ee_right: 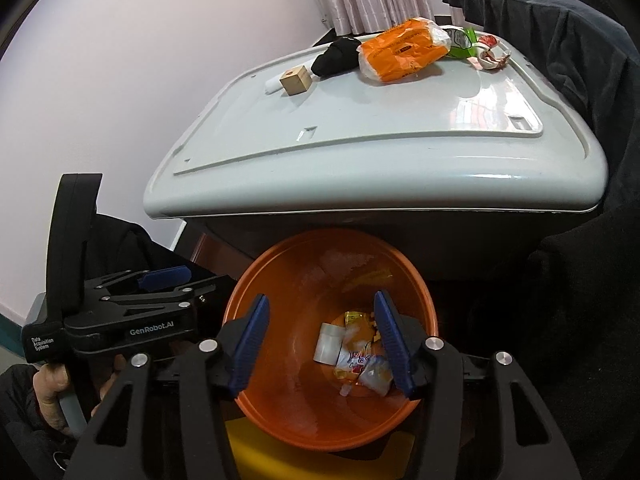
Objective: Collect trash
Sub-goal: 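Open the right gripper to drop the dinosaur while the left gripper releases the sock, then grasp the orange plastic bag with the right gripper while the left gripper grasps the wooden block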
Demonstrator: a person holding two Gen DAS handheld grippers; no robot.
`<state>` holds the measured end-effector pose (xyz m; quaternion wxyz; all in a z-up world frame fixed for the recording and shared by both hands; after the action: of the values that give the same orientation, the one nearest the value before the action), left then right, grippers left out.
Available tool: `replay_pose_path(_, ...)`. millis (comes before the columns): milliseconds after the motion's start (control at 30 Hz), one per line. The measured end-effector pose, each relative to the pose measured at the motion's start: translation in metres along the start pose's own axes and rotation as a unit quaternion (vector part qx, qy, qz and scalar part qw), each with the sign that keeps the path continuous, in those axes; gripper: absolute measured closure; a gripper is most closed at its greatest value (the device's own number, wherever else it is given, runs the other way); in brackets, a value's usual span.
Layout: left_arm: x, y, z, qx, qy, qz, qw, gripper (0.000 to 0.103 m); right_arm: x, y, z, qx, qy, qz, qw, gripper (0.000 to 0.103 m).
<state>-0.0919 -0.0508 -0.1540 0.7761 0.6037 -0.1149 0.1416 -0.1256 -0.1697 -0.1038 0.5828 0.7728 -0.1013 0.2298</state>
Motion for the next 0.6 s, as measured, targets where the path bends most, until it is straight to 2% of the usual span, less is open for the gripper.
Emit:
replay_pose_path(167,0.017,0.020,0.003,-0.005,-0.012,0.040,0.9991,0.034,0.009,0.003,0.003,0.006,-0.004,0.003,1.000,0.049)
replay_pose_path(267,0.039,0.035,0.006,-0.009,-0.027,0.072,0.9970,0.034,0.032,0.005,0.011,0.007,-0.009,0.013,1.000,0.048)
replay_pose_path(400,0.080,0.050,0.007,0.005,-0.042,0.114,0.9926,0.032,0.081,0.007,0.026,0.003,-0.021,0.041,0.999,0.047)
replay_pose_path(600,0.150,0.051,0.005,0.031,-0.061,0.145,0.9870,0.030,0.177,0.000,0.061,-0.035,-0.033,0.093,0.994,0.038)
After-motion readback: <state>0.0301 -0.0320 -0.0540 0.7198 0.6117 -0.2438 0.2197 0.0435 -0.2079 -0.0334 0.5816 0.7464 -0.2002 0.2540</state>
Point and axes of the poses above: each gripper's, at about its wrist camera, not at the fingertips, and y roughly against the way its jaws point, z to its right, x to its top, the point moved 7 cm from there along -y, roughly the way its jaws point, and after that the axes turned 8 degrees about -x, right-handed, at the moved point
